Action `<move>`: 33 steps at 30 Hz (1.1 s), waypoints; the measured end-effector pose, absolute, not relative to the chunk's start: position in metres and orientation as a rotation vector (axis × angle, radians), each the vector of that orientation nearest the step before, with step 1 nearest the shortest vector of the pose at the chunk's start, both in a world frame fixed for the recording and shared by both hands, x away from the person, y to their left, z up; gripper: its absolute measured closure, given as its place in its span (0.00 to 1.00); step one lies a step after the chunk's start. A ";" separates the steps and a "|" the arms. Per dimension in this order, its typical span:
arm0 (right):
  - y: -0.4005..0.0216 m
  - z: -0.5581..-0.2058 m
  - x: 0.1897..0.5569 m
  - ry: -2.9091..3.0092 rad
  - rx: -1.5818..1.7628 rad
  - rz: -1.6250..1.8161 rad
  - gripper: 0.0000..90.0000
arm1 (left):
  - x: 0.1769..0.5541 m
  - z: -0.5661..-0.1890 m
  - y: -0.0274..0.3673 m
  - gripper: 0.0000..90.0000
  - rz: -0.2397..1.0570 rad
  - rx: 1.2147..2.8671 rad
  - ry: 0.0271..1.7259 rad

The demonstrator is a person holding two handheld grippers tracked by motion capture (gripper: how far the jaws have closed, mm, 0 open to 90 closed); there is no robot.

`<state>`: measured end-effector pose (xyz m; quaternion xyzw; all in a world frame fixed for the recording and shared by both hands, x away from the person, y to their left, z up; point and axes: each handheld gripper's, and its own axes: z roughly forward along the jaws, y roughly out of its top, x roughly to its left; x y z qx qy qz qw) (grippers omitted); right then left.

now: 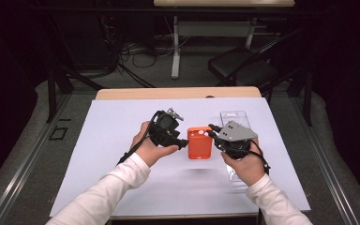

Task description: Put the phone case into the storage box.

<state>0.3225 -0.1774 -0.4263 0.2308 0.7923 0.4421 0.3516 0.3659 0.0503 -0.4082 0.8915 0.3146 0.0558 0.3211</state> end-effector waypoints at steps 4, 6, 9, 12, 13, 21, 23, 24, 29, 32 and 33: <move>-0.181 -0.426 0.324 2.055 0.581 1.153 0.90 | 0.365 -0.409 0.051 0.54 0.158 2.348 0.792; -0.183 -0.426 0.324 2.055 0.582 1.164 0.90 | 0.364 -0.409 0.052 0.53 0.169 2.356 0.775; -0.185 -0.425 0.324 2.054 0.583 1.180 0.90 | 0.363 -0.409 0.053 0.53 0.209 2.351 0.746; -0.187 -0.425 0.325 2.054 0.575 1.188 0.90 | 0.362 -0.409 0.055 0.52 0.242 2.362 0.727; -0.187 -0.424 0.325 2.054 0.577 1.195 0.90 | 0.362 -0.408 0.055 0.52 0.257 2.357 0.721; -0.190 -0.423 0.327 2.043 0.557 1.200 0.90 | 0.363 -0.410 0.063 0.50 0.236 2.339 0.767; -0.191 -0.423 0.328 2.041 0.550 1.201 0.90 | 0.363 -0.411 0.065 0.50 0.227 2.335 0.778; -0.192 -0.424 0.328 2.037 0.555 1.206 0.89 | 0.363 -0.411 0.066 0.50 0.212 2.335 0.781; -0.195 -0.423 0.330 2.030 0.554 1.213 0.89 | 0.363 -0.409 0.072 0.46 0.182 2.328 0.764; -0.198 -0.422 0.331 2.021 0.548 1.221 0.89 | 0.363 -0.407 0.074 0.42 0.179 2.314 0.765; -0.199 -0.422 0.332 2.018 0.539 1.226 0.89 | 0.363 -0.407 0.076 0.41 0.178 2.312 0.765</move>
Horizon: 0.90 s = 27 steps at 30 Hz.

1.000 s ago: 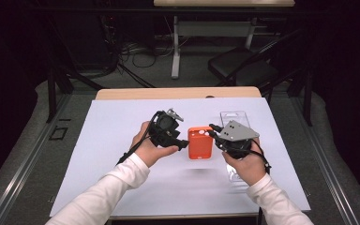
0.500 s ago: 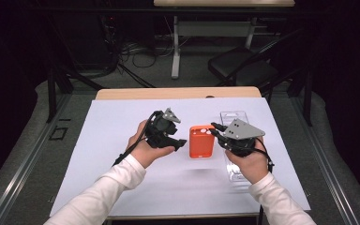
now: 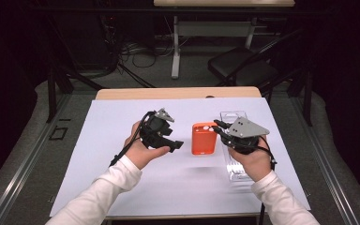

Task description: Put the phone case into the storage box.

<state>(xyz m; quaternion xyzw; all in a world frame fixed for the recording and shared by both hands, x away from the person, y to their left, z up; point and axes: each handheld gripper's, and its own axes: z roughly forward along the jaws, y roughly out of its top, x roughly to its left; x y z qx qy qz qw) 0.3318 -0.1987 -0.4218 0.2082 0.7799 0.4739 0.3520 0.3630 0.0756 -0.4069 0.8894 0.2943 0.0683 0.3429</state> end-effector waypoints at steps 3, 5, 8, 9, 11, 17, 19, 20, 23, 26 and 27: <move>-0.202 -0.420 0.333 2.014 0.535 1.234 0.89 | 0.363 -0.407 0.078 0.36 0.181 2.303 0.778; -0.203 -0.419 0.334 2.007 0.533 1.243 0.89 | 0.363 -0.406 0.080 0.35 0.177 2.297 0.784; -0.207 -0.417 0.335 1.997 0.529 1.240 0.89 | 0.363 -0.407 0.084 0.34 0.172 2.277 0.797; -0.208 -0.416 0.335 1.992 0.530 1.237 0.89 | 0.363 -0.407 0.085 0.33 0.173 2.268 0.806; -0.211 -0.414 0.336 1.985 0.528 1.235 0.89 | 0.363 -0.407 0.087 0.31 0.172 2.262 0.813; -0.221 -0.407 0.340 1.970 0.531 1.227 0.89 | 0.363 -0.409 0.092 0.26 0.125 2.237 0.793; -0.224 -0.405 0.342 1.961 0.537 1.232 0.89 | 0.362 -0.411 0.093 0.22 0.121 2.240 0.786; -0.225 -0.404 0.343 1.957 0.540 1.232 0.89 | 0.362 -0.412 0.094 0.20 0.120 2.244 0.788; -0.230 -0.401 0.346 1.943 0.541 1.221 0.89 | 0.362 -0.412 0.097 0.19 0.122 2.227 0.793; -0.233 -0.400 0.349 1.931 0.546 1.215 0.89 | 0.362 -0.413 0.101 0.18 0.125 2.212 0.798; -0.235 -0.399 0.350 1.926 0.551 1.213 0.89 | 0.362 -0.413 0.102 0.18 0.128 2.213 0.797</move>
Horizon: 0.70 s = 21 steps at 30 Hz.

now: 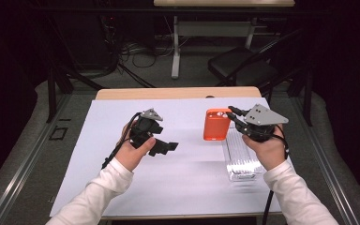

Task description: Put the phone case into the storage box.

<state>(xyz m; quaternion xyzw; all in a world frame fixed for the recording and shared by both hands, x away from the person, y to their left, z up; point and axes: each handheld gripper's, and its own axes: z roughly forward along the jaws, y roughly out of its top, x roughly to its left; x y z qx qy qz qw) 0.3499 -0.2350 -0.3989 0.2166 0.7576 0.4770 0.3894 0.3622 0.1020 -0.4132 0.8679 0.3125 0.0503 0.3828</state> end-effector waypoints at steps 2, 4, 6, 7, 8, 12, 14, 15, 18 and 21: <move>-0.238 -0.397 0.352 1.918 0.549 1.210 0.89 | 0.361 -0.416 0.104 0.18 0.131 2.222 0.798; -0.241 -0.396 0.354 1.912 0.551 1.204 0.89 | 0.360 -0.419 0.107 0.18 0.127 2.219 0.806; -0.244 -0.395 0.356 1.904 0.550 1.196 0.89 | 0.360 -0.422 0.110 0.17 0.129 2.211 0.811; -0.245 -0.394 0.356 1.904 0.551 1.192 0.89 | 0.359 -0.423 0.111 0.17 0.130 2.204 0.818; -0.246 -0.394 0.357 1.902 0.550 1.186 0.89 | 0.359 -0.424 0.113 0.17 0.130 2.204 0.816; -0.250 -0.392 0.361 1.891 0.547 1.162 0.89 | 0.358 -0.425 0.119 0.17 0.123 2.165 0.829; -0.252 -0.391 0.362 1.885 0.548 1.155 0.89 | 0.358 -0.426 0.122 0.17 0.129 2.158 0.834; -0.253 -0.390 0.363 1.883 0.545 1.150 0.89 | 0.357 -0.426 0.123 0.17 0.131 2.157 0.834; -0.256 -0.388 0.365 1.878 0.542 1.143 0.89 | 0.357 -0.427 0.126 0.17 0.133 2.164 0.834; -0.258 -0.387 0.366 1.872 0.539 1.133 0.89 | 0.356 -0.427 0.129 0.17 0.136 2.158 0.843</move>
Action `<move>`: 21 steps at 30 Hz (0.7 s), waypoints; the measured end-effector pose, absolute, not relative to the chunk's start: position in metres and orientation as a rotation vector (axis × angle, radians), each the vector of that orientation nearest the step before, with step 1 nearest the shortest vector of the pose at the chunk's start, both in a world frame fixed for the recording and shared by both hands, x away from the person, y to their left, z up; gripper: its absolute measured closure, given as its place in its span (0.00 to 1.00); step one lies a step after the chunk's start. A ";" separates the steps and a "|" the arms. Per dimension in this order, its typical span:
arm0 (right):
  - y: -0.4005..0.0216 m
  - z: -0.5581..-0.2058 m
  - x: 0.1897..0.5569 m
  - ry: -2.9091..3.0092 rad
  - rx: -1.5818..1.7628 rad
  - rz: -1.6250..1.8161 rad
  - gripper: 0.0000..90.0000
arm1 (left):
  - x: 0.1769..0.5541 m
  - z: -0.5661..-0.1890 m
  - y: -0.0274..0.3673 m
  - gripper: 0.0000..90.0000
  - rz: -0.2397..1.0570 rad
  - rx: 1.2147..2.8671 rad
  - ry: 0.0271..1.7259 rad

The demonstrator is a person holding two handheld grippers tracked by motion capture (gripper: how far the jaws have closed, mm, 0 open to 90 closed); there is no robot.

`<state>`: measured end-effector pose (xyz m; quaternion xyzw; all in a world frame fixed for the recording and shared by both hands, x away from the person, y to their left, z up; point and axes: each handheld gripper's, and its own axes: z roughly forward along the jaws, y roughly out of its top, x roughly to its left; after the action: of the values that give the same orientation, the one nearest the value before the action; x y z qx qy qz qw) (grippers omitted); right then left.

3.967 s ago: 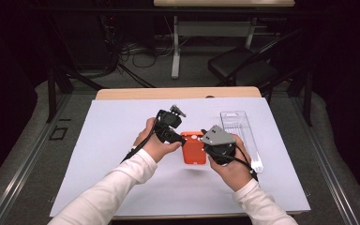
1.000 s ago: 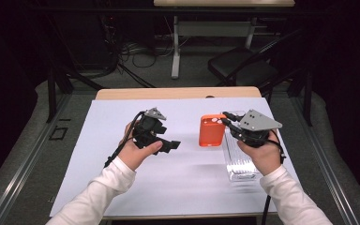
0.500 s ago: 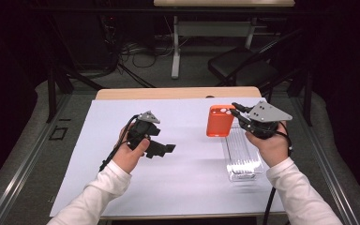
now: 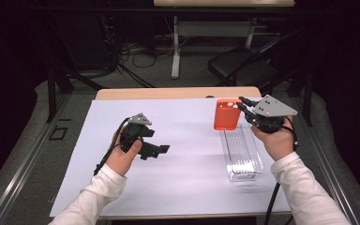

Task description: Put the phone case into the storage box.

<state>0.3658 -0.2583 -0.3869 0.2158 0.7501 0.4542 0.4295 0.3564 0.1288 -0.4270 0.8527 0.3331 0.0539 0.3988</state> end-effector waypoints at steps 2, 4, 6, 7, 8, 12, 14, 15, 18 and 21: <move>-0.260 -0.386 0.366 1.869 0.538 1.130 0.89 | 0.356 -0.427 0.130 0.17 0.138 2.158 0.841; -0.261 -0.386 0.367 1.868 0.537 1.123 0.89 | 0.355 -0.427 0.132 0.17 0.138 2.156 0.843; -0.263 -0.385 0.368 1.865 0.538 1.118 0.89 | 0.354 -0.427 0.132 0.17 0.134 2.156 0.838; -0.264 -0.385 0.369 1.865 0.537 1.115 0.89 | 0.354 -0.427 0.132 0.17 0.133 2.154 0.837; -0.264 -0.385 0.369 1.864 0.539 1.112 0.89 | 0.353 -0.427 0.132 0.17 0.136 2.155 0.837; -0.267 -0.385 0.372 1.861 0.549 1.106 0.89 | 0.353 -0.427 0.133 0.17 0.133 2.160 0.833; -0.268 -0.386 0.373 1.863 0.549 1.098 0.89 | 0.352 -0.427 0.133 0.17 0.131 2.157 0.833; -0.269 -0.386 0.374 1.861 0.550 1.093 0.89 | 0.352 -0.427 0.133 0.17 0.131 2.155 0.833; -0.270 -0.387 0.376 1.859 0.553 1.086 0.89 | 0.352 -0.427 0.133 0.17 0.133 2.159 0.832; -0.273 -0.387 0.377 1.855 0.559 1.081 0.89 | 0.352 -0.427 0.133 0.17 0.132 2.159 0.831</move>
<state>0.3772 -0.2728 -0.3866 0.2258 0.7486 0.4363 0.4453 0.3517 0.1327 -0.4272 0.8537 0.3286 0.0523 0.4005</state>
